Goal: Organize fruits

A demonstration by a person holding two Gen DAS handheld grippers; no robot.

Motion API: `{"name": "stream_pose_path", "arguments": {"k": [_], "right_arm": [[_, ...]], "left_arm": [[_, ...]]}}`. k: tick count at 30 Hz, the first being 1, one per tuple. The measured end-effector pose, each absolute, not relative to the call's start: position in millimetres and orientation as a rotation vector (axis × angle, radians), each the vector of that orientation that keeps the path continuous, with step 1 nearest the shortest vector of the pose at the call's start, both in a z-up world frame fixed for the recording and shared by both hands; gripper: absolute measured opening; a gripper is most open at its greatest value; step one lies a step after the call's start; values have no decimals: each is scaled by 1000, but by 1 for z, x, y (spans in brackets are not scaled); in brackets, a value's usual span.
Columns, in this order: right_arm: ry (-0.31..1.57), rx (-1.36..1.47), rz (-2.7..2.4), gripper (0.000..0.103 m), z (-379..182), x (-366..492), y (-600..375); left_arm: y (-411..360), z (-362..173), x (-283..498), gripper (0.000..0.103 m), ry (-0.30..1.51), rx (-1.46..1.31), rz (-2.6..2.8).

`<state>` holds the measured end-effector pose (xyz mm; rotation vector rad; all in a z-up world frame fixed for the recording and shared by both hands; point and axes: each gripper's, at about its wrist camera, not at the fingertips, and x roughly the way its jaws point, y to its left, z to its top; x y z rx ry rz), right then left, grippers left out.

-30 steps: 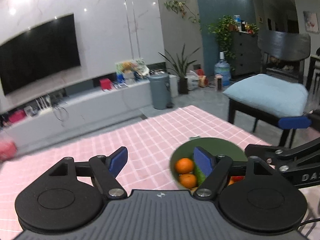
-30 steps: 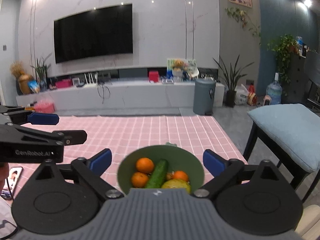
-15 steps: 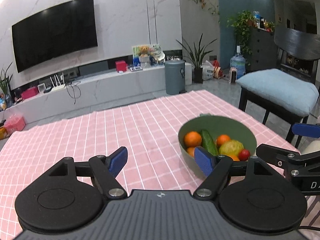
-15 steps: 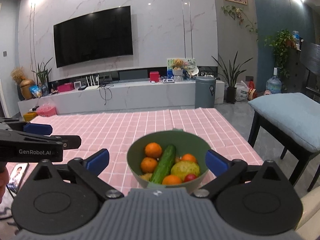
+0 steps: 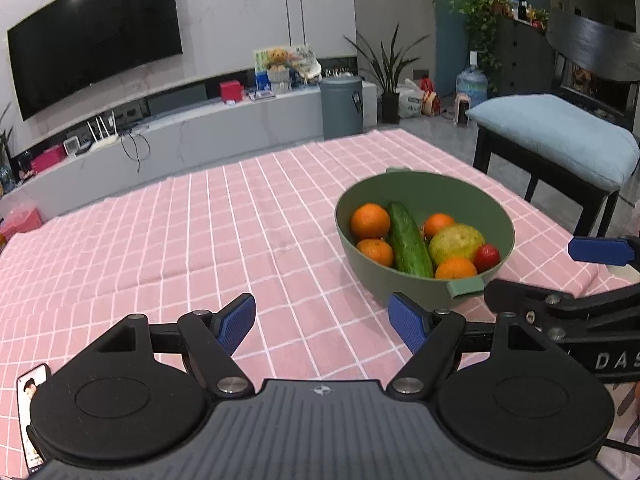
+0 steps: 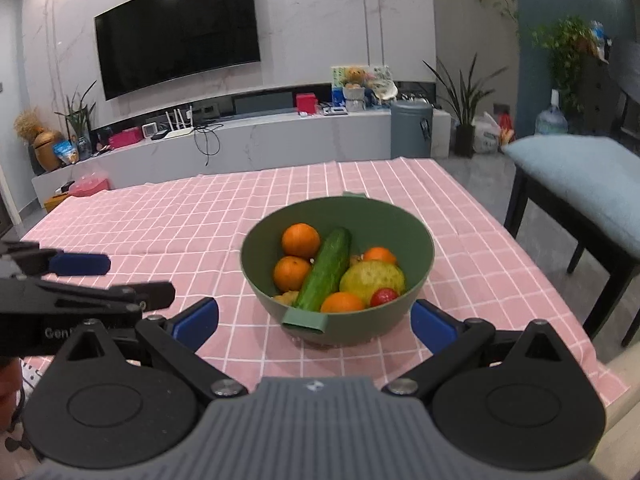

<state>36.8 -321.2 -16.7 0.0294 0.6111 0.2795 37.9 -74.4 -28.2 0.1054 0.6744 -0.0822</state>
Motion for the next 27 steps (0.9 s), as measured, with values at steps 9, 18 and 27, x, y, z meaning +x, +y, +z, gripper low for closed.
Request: {"name": "stream_pose_path", "arguments": {"k": [9,18,27], "right_arm": [[629,53,282,98,-20,38,-323],[618,46,276,98,-20,36,-323],[618,37,279,98,-20,36,-322]], "left_arm": [[-69,-31,39,89,707,92,-64],[-67,-27,38,89,710,85,-58],[-67,-26,38,89,715,86,-57]]}}
